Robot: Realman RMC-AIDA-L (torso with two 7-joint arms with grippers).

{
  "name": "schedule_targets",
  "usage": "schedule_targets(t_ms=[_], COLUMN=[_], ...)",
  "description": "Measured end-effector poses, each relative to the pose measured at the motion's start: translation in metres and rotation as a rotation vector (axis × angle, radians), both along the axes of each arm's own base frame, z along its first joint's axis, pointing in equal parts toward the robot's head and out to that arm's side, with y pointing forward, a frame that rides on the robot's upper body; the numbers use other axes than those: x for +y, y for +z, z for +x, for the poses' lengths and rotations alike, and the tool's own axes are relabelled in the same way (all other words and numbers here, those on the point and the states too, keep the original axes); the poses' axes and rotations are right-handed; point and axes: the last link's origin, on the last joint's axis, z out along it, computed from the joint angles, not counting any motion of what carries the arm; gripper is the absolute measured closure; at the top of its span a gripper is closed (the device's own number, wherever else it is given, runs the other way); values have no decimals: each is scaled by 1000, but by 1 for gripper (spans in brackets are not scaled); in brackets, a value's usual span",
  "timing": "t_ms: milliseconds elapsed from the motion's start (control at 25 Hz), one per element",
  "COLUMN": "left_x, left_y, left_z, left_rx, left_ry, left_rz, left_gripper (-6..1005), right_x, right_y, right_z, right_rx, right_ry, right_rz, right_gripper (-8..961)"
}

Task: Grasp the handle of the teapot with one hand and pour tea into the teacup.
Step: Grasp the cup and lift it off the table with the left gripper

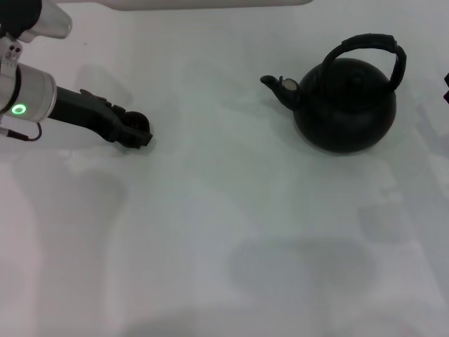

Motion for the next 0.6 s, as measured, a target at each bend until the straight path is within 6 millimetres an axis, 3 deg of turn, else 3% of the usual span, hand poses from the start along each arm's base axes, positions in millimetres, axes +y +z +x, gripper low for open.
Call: schedule_targets(t_ms=[360, 600], left_x=[-1, 6], left_y=[-1, 0], left_z=[0, 10], left_rx=[2, 7], left_ry=[-8, -36], left_rz=[-11, -14], left_gripper=[165, 301], right_x=[-1, -1], right_y=[-1, -1], right_z=[0, 0], right_rx=[3, 4], right_ry=[0, 1], right_rz=[-3, -2], right_gripper=[89, 90])
